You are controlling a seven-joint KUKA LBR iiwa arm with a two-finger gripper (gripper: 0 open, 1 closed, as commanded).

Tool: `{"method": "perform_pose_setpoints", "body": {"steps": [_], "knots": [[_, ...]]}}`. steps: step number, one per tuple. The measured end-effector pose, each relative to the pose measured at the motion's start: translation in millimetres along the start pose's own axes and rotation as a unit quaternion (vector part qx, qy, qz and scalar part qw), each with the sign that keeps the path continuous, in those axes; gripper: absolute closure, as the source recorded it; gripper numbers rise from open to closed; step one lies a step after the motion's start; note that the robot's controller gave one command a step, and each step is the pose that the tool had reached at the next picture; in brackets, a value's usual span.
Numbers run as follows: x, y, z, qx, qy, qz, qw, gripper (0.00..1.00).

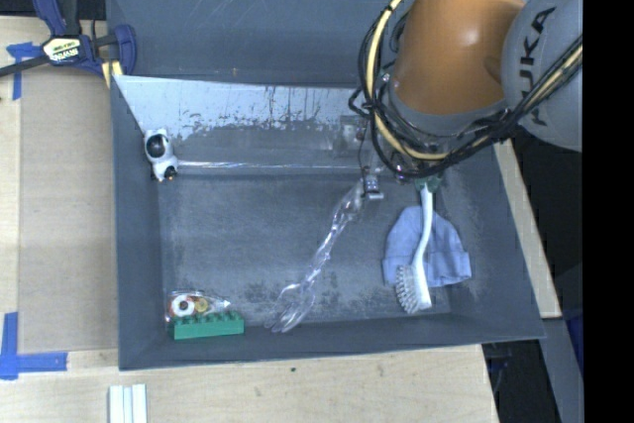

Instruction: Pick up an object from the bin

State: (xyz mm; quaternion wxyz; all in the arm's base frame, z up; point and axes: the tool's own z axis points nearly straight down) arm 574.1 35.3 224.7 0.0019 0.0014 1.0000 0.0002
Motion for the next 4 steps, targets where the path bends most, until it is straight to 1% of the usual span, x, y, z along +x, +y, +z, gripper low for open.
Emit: {"method": "perform_pose_setpoints", "body": {"steps": [1,2,3,4], "knots": [[0.0,0,0,0.000,0.0000,0.000,1.0000,0.00],[2.7,-74,66,0.001,0.0007,-0.083,0.9965,0.00],[37.3,-1,65,-0.002,-0.0013,-0.031,0.9995,0.00],[4.7,-75,130,0.004,-0.0023,0.049,0.9988,0.00]]}}
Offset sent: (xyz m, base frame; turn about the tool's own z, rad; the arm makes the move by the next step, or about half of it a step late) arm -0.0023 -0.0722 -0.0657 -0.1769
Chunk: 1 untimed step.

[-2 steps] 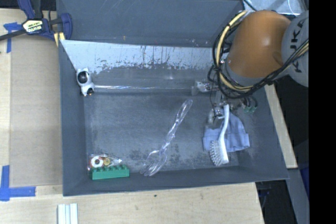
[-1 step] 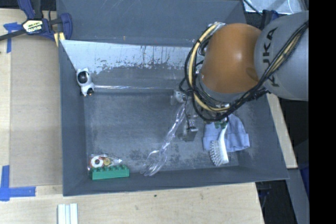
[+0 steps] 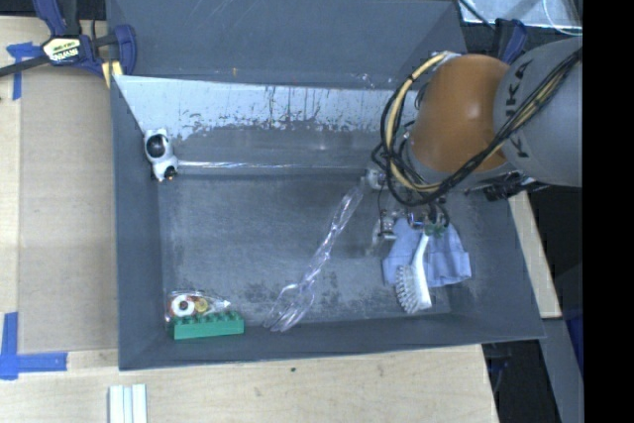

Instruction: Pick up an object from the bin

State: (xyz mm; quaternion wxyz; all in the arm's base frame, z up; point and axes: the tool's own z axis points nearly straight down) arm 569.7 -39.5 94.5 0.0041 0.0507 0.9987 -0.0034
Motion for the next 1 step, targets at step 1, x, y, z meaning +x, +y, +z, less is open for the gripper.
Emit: {"method": "perform_pose_setpoints", "body": {"steps": [1], "knots": [[39.3,49.3,-30.6,-0.005,-0.0002,-0.124,0.9923,0.00]]}}
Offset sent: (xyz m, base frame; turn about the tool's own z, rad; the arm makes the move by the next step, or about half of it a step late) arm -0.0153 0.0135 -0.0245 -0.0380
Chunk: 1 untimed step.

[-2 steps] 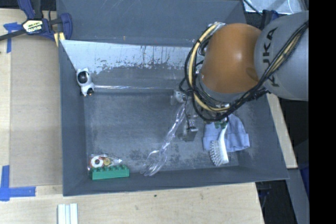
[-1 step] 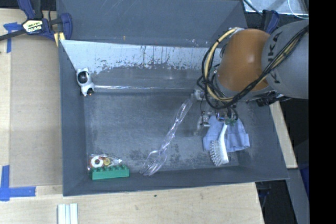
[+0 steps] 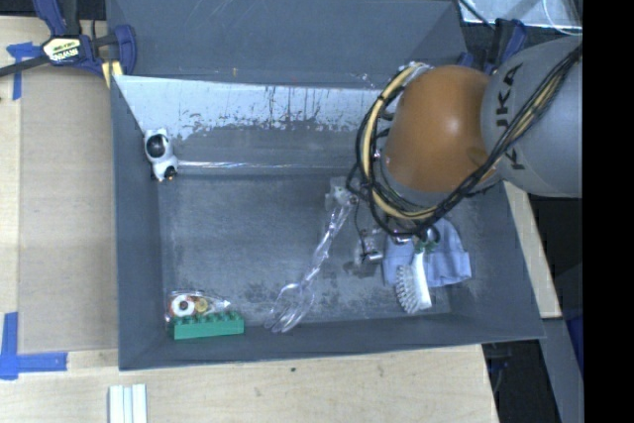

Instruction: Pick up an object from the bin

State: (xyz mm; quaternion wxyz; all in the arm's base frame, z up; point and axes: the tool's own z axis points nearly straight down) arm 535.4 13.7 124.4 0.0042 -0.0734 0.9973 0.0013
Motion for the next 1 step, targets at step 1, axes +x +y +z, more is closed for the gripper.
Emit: {"method": "perform_pose_setpoints", "body": {"steps": [1], "knots": [[-13.0,-43.0,54.1,0.005,0.0018,0.105,0.9945,0.00]]}}
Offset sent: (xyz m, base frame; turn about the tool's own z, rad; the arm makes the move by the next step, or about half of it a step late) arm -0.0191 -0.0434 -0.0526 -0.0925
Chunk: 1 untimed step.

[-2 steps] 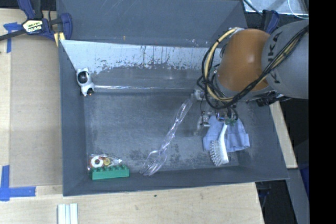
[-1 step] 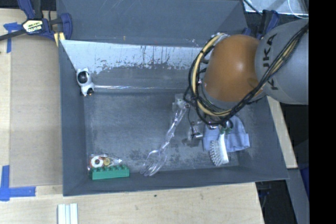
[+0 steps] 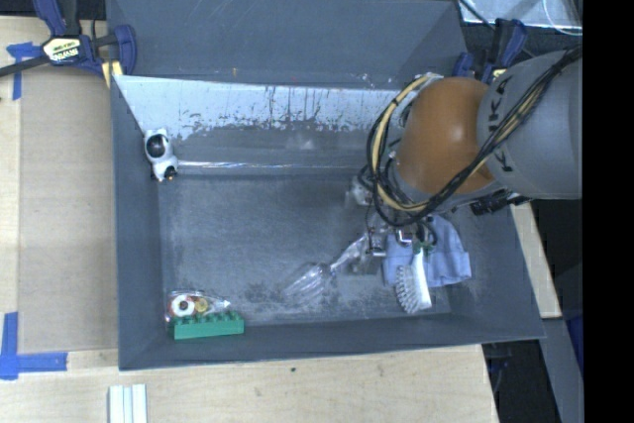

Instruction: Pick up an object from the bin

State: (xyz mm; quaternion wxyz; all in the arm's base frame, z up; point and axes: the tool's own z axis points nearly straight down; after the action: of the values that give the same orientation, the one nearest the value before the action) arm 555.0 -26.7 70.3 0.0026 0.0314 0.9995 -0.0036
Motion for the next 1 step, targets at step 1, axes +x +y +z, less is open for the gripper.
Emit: {"method": "perform_pose_setpoints", "body": {"steps": [1], "knots": [[37.2,-5.7,-2.4,-0.005,-0.0048,-0.149,0.9888,1.00]]}}
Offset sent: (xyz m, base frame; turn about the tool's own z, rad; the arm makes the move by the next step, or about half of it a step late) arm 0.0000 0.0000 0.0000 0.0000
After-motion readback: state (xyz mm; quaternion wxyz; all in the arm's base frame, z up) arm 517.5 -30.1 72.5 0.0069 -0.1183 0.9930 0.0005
